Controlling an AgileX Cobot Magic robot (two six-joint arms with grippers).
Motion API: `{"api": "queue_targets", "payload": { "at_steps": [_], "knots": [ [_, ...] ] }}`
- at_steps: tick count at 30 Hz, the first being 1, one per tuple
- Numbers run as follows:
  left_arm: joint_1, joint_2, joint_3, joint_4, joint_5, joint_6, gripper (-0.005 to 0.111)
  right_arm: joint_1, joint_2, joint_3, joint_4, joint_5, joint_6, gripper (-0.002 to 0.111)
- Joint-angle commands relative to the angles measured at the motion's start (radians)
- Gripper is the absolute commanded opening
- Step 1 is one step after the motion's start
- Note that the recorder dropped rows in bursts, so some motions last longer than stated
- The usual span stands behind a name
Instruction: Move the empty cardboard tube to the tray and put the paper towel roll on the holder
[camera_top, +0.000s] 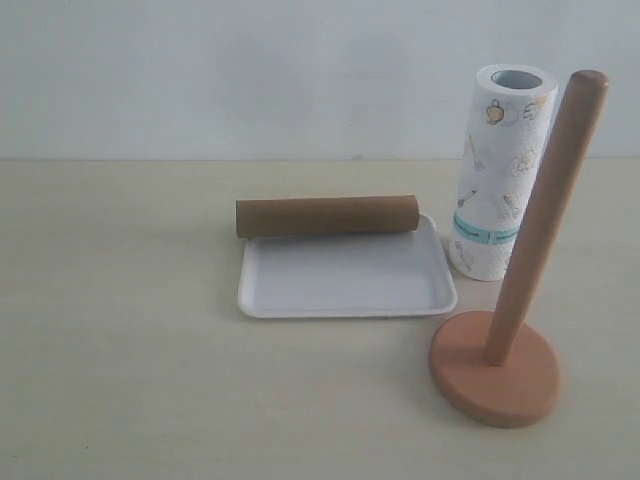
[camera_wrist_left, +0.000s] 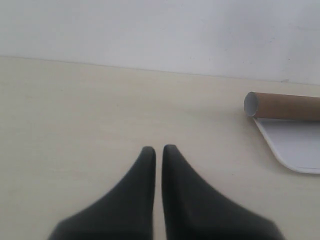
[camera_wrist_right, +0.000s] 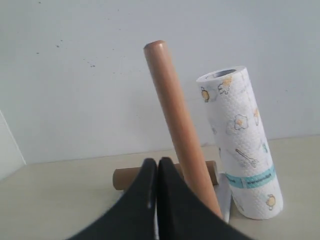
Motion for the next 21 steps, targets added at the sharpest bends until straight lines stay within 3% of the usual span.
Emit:
{"api": "queue_targets", "payload": {
  "at_steps": [1,3,6,8,11,21],
  "knots": [
    [0.001,-0.002,0.004,0.003,-0.002,-0.008,0.004,-0.006,-0.008,0.004,0.001,-0.069,0.005,0.000],
    [0.001,-0.002,0.004,0.003,-0.002,-0.008,0.004,-0.004,-0.008,0.004,0.222,-0.030,-0.193,0.000],
    [0.001,-0.002,0.004,0.003,-0.002,-0.008,0.004,-0.004,-0.008,0.004,1.013,0.101,-0.890,0.000],
    [0.001,-0.002,0.004,0.003,-0.004,-0.008,0.004,-0.004,-0.008,0.004,1.224,0.164,-1.150,0.000],
    [0.001,-0.002,0.004,0.003,-0.004,-0.008,0.004,-0.004,-0.008,0.004,1.256,0.244,-1.301,0.000],
    [0.001,-0.002,0.004,0.003,-0.004,-0.008,0.004,-0.004,-0.008,0.004,1.241,0.487,-1.420,0.000]
  ]
}}
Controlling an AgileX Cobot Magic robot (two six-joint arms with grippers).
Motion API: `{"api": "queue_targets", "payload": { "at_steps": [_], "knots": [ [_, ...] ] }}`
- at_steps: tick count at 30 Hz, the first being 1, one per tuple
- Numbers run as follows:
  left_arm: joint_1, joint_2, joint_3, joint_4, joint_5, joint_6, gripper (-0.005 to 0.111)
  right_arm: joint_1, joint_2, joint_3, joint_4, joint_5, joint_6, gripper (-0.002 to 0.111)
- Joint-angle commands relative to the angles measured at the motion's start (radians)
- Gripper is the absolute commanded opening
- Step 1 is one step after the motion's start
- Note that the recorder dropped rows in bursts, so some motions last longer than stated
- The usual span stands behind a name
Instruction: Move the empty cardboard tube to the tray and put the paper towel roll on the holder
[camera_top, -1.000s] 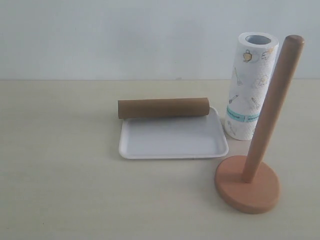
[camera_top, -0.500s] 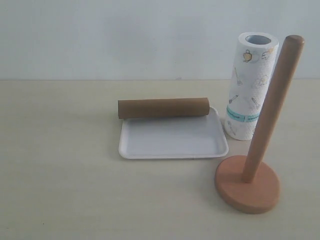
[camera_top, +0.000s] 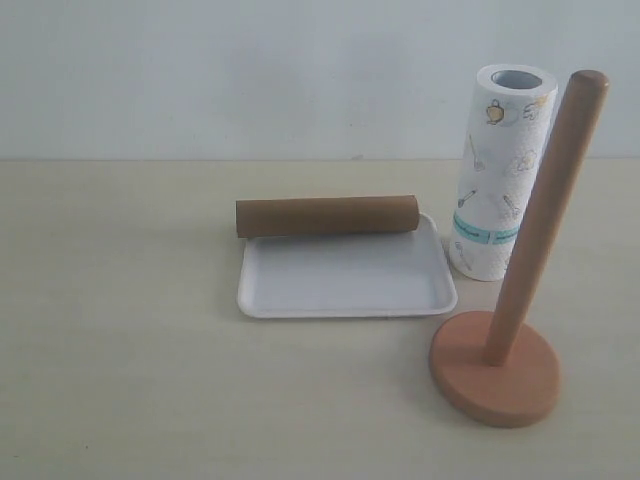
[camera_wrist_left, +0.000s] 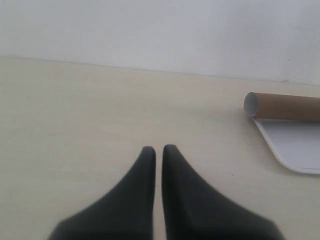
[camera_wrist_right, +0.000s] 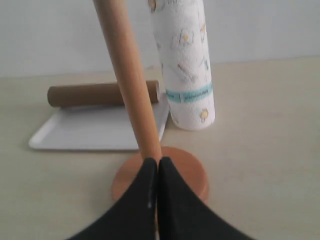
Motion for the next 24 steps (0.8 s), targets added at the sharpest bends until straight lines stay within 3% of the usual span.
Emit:
{"api": "queue_targets", "payload": {
  "at_steps": [1,15,24],
  "knots": [
    [0.001,-0.002,0.004,0.003,-0.004,-0.008,0.004,-0.004,-0.006,-0.001,0.001,0.078,-0.057,0.000],
    [0.001,-0.002,0.004,0.003,-0.003,-0.008,0.004,-0.055,-0.027,-0.001,0.004,0.109,-0.094,0.000],
    [0.001,-0.002,0.004,0.003,-0.003,-0.008,0.004,-0.191,-0.027,-0.001,0.004,0.109,-0.080,0.000]
  ]
}}
